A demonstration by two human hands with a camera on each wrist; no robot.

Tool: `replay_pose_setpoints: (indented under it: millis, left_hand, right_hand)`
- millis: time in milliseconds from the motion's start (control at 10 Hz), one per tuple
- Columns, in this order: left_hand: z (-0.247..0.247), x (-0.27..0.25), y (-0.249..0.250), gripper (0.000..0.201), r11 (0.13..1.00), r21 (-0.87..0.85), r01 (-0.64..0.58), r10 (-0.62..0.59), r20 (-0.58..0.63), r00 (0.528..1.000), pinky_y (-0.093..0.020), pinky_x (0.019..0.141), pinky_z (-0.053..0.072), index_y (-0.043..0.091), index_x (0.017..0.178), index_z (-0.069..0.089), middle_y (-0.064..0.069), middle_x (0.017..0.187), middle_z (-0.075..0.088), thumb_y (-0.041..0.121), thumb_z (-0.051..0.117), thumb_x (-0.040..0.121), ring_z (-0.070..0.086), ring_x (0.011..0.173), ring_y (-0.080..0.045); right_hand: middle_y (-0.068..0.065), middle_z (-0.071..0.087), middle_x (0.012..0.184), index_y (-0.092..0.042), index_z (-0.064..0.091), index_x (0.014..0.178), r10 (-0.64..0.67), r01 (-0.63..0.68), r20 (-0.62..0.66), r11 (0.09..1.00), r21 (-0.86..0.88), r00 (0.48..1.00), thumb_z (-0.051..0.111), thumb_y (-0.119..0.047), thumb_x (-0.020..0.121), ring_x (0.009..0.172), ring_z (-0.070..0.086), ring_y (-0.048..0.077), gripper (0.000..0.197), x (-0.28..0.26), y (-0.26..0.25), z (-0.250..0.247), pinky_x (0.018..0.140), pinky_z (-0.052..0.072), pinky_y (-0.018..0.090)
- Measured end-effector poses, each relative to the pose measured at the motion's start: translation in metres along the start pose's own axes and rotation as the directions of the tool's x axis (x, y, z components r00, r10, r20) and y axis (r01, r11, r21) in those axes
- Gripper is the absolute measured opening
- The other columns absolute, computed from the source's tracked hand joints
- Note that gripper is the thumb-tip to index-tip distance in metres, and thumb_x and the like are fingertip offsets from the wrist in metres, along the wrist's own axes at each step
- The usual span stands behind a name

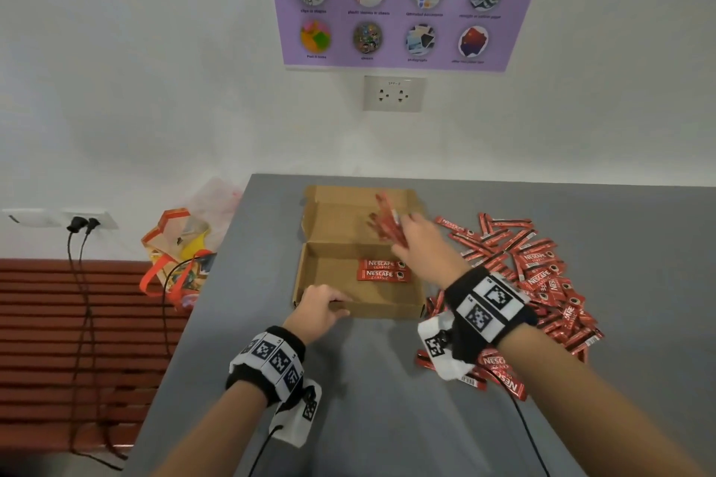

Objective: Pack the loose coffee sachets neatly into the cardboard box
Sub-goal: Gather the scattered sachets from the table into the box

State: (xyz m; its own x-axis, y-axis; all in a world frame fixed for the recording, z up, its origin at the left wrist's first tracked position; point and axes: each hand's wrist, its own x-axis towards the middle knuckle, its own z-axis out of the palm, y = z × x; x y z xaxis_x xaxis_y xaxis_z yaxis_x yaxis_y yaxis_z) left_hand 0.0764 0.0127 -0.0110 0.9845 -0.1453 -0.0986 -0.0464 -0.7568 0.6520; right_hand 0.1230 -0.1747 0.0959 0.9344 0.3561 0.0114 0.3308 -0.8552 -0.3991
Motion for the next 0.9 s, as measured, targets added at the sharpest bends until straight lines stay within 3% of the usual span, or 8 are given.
replay_pose_setpoints:
  millis: [200,300,400,500,600,700,800,900]
  left_hand:
    - [-0.001,-0.004,0.001,0.025,0.999,0.006,-0.035,0.035,-0.022,0.999,-0.022,0.098,0.041,0.007,0.106,0.071,-0.008,0.112,0.069,0.01,0.069,0.082,0.061,0.109,-0.02]
    - [-0.001,-0.004,0.001,0.022,0.999,-0.013,-0.034,0.034,-0.018,0.999,-0.026,0.097,0.043,0.01,0.103,0.073,-0.005,0.106,0.071,0.009,0.069,0.081,0.062,0.103,-0.018]
    - [-0.002,-0.003,0.0,0.021,0.999,-0.02,-0.046,0.046,-0.008,0.999,-0.023,0.093,0.044,0.009,0.102,0.073,-0.005,0.104,0.071,0.007,0.068,0.082,0.062,0.1,-0.018]
    - [-0.002,-0.002,0.001,0.021,0.998,-0.038,-0.05,0.05,-0.001,0.999,-0.022,0.093,0.043,0.008,0.103,0.072,-0.005,0.106,0.07,0.007,0.067,0.083,0.062,0.101,-0.017]
    - [-0.002,-0.001,0.001,0.022,0.999,-0.04,-0.032,0.032,0.004,0.999,-0.025,0.095,0.043,0.008,0.104,0.072,-0.006,0.106,0.07,0.007,0.067,0.083,0.061,0.101,-0.018]
    - [-0.004,-0.001,0.002,0.023,0.999,-0.046,-0.029,0.03,0.018,0.999,-0.023,0.094,0.043,0.007,0.105,0.071,-0.006,0.107,0.07,0.008,0.068,0.083,0.061,0.101,-0.018]
    - [-0.004,0.0,0.002,0.023,0.998,-0.052,-0.035,0.036,0.021,0.999,-0.02,0.093,0.041,0.006,0.106,0.071,-0.006,0.108,0.069,0.007,0.068,0.082,0.061,0.102,-0.018]
    - [-0.005,-0.002,0.003,0.023,0.998,-0.06,-0.036,0.037,0.015,0.999,-0.018,0.09,0.041,0.006,0.105,0.071,-0.007,0.107,0.07,0.006,0.068,0.082,0.061,0.101,-0.018]
  right_hand:
    - [0.001,0.047,0.104,-0.013,0.055,0.113,-0.077,0.089,0.217,0.995,-0.048,0.973,0.065,-0.026,0.085,0.102,0.053,0.022,0.032,0.01,-0.016,0.029,0.079,0.041,0.027]
    - [0.003,0.047,0.124,-0.016,0.05,0.126,-0.047,0.046,0.259,0.999,0.012,0.965,0.07,-0.037,0.079,0.113,0.05,0.02,0.055,0.006,-0.009,0.027,0.094,0.043,0.033]
    - [0.002,0.044,0.132,-0.016,0.046,0.129,-0.036,0.036,0.193,0.999,0.003,0.981,0.064,-0.037,0.084,0.118,0.047,0.016,0.053,-0.005,0.006,0.009,0.094,0.04,0.025]
    - [0.0,0.044,0.131,-0.018,0.044,0.125,0.029,-0.017,0.182,0.998,-0.068,0.983,0.069,-0.043,0.075,0.118,0.044,0.015,0.061,-0.027,0.039,-0.01,0.097,0.042,0.03]
    - [0.002,0.026,0.149,-0.022,0.02,0.144,0.145,-0.1,0.352,0.985,-0.143,0.925,0.076,-0.06,0.058,0.136,0.028,0.022,0.11,-0.052,0.069,-0.009,0.11,0.031,0.047]
    - [0.004,0.0,0.157,-0.03,-0.006,0.149,0.15,0.02,0.496,0.947,-0.32,0.855,0.077,-0.064,0.053,0.144,0.004,0.028,0.132,-0.07,0.078,0.015,0.111,0.014,0.059]
    - [0.008,-0.007,0.157,-0.028,-0.006,0.149,0.18,0.078,0.55,0.908,-0.412,0.815,0.076,-0.064,0.054,0.144,0.001,0.033,0.131,-0.069,0.08,0.034,0.109,0.017,0.061]
    - [0.01,0.012,0.152,-0.021,0.013,0.147,0.177,0.046,0.517,0.92,-0.389,0.837,0.077,-0.06,0.059,0.139,0.014,0.033,0.116,-0.058,0.082,0.041,0.108,0.028,0.057]
